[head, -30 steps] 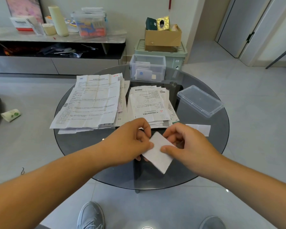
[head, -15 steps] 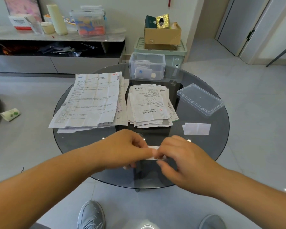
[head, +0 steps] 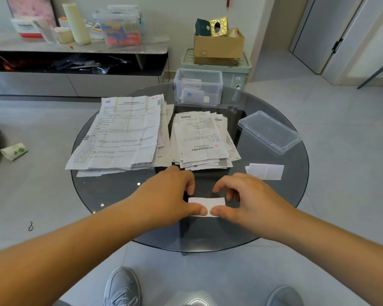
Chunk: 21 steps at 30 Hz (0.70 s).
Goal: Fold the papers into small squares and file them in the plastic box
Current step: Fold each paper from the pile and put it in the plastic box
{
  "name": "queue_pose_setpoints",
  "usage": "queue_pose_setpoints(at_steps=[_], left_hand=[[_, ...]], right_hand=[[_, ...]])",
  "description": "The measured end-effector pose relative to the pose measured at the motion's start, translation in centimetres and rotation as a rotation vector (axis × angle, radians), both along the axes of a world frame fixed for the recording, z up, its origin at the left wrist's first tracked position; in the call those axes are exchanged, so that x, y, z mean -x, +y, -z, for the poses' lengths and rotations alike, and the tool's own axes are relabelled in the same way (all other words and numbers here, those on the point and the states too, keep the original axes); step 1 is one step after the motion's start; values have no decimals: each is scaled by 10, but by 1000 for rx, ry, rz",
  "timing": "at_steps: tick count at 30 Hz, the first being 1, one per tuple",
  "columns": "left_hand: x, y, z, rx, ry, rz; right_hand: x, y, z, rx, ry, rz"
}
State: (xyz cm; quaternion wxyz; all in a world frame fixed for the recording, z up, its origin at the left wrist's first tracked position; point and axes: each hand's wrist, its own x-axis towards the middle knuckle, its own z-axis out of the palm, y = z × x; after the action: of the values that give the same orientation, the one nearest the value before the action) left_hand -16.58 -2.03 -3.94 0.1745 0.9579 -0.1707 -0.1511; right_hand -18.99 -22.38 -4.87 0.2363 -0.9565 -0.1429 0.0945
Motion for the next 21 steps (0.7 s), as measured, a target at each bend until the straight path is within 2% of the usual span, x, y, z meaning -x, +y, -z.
queue_pose_setpoints(at_steps=[7,13,16,21], left_hand=[[-4,4,-7,18,116,50],[-9,1,-5,25,162,9],[-10,-1,-5,19,168,13],[-7,-1,-7,14,129,30]], right_hand=[[-2,-3,-6,18,89,-31],[-1,3,-9,31,104,-22],[-2,8,-7,55,69,-26],[-6,6,-10,40,117,-23]])
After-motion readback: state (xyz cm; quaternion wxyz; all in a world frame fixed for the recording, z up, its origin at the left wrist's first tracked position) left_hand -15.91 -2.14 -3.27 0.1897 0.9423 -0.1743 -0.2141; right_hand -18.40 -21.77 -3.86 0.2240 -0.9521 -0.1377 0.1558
